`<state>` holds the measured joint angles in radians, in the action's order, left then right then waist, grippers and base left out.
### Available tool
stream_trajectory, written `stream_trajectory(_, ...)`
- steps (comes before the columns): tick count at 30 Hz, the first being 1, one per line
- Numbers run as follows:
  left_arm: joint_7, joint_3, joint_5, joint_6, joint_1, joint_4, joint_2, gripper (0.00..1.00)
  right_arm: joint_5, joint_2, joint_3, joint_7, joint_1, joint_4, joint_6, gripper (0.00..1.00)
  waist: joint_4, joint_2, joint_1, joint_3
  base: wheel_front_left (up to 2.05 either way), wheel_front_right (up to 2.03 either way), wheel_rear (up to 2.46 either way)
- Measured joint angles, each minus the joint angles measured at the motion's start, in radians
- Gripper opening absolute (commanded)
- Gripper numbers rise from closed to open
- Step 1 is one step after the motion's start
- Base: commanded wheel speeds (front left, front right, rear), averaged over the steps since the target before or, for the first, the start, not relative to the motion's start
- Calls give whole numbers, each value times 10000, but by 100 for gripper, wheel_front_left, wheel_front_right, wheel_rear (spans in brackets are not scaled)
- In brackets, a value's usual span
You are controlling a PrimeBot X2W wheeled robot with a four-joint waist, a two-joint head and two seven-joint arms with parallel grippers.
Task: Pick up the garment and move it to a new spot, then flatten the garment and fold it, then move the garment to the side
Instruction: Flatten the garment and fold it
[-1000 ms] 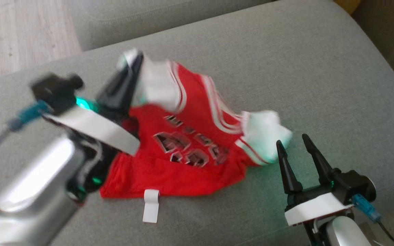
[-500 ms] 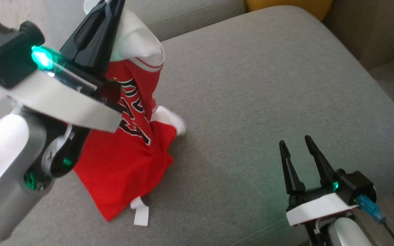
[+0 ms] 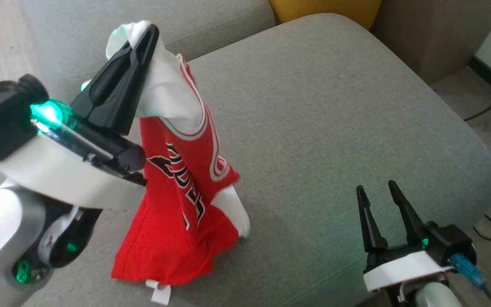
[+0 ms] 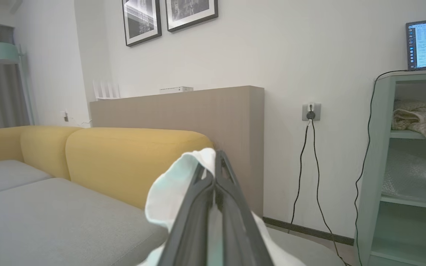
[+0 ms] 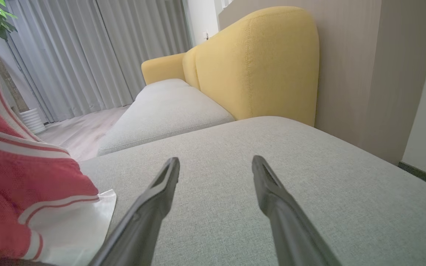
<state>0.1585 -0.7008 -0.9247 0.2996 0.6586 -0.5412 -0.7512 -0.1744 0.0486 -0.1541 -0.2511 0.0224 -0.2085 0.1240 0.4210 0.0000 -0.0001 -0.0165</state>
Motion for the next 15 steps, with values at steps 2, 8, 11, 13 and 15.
stream_trajectory(2, 79, 90, -15, 48, 10, -92, -56, 0, 0, 0, 2, 0, 0, 29, 0, 100, 50, 0, 0, -71, 0, 0, 0)
stream_trajectory(8, 117, 169, -123, -23, 117, 1206, -157, 0, -6, 0, -25, 0, -42, 113, 0, 100, 160, 0, 1, -518, 0, 0, 0)
stream_trajectory(11, 75, 159, 309, -151, 573, 2694, -155, 0, -38, 0, -111, 0, -212, 196, 0, 100, 238, 0, 2, -818, 0, 0, 0)
stream_trajectory(13, 59, 157, 548, -174, 783, 3269, -165, 0, -77, 0, -171, 0, -290, 213, 0, 100, 276, 0, 2, -922, 0, 0, 0)
stream_trajectory(15, 75, 109, 974, -259, 1235, 4420, -247, 0, -186, -4, -303, 0, -457, 238, 0, 100, 381, 0, 3, -1133, 0, 0, 0)
